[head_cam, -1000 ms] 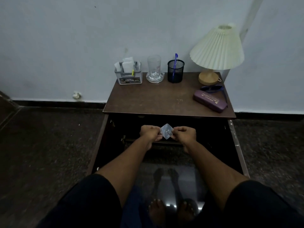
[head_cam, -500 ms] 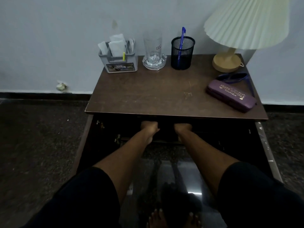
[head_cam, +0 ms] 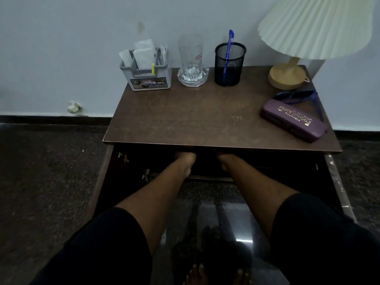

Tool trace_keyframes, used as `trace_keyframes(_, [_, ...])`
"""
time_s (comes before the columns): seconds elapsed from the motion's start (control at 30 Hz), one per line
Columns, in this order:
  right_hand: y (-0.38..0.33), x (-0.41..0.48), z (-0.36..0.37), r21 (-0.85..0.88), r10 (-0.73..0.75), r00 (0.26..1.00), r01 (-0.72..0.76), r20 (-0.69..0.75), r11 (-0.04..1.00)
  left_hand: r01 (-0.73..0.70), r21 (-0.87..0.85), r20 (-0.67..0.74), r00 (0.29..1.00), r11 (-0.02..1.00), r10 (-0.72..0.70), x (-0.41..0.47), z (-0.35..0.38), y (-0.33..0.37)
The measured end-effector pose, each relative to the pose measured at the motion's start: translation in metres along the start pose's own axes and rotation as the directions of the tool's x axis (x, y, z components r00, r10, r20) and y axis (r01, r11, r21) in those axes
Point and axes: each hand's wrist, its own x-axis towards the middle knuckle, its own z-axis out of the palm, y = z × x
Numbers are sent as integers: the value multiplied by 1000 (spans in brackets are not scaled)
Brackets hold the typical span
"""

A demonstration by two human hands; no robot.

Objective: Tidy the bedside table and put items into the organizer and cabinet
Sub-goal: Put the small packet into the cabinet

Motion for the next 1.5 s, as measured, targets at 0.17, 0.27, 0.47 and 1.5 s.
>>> trace_keyframes(0.17, [-3, -38, 4, 132, -155, 971, 180, -181, 975, -5, -122, -49, 999, 993, -1, -27, 0, -5])
trace_keyframes(0.27, [8, -66, -10, 182, -156, 969, 192, -193, 964, 18, -181, 5, 1000, 983, -18, -59, 2, -10])
trace_keyframes(0.47, [17, -114, -30, 102, -248, 958, 264, -143, 959, -20, -178, 66, 997, 984, 32, -115, 0, -11])
trace_keyframes(1.5, [-106, -130, -236, -285, -627, 641, 563, -443, 776, -542, -38, 246, 809, 840, 533, -176, 108, 119])
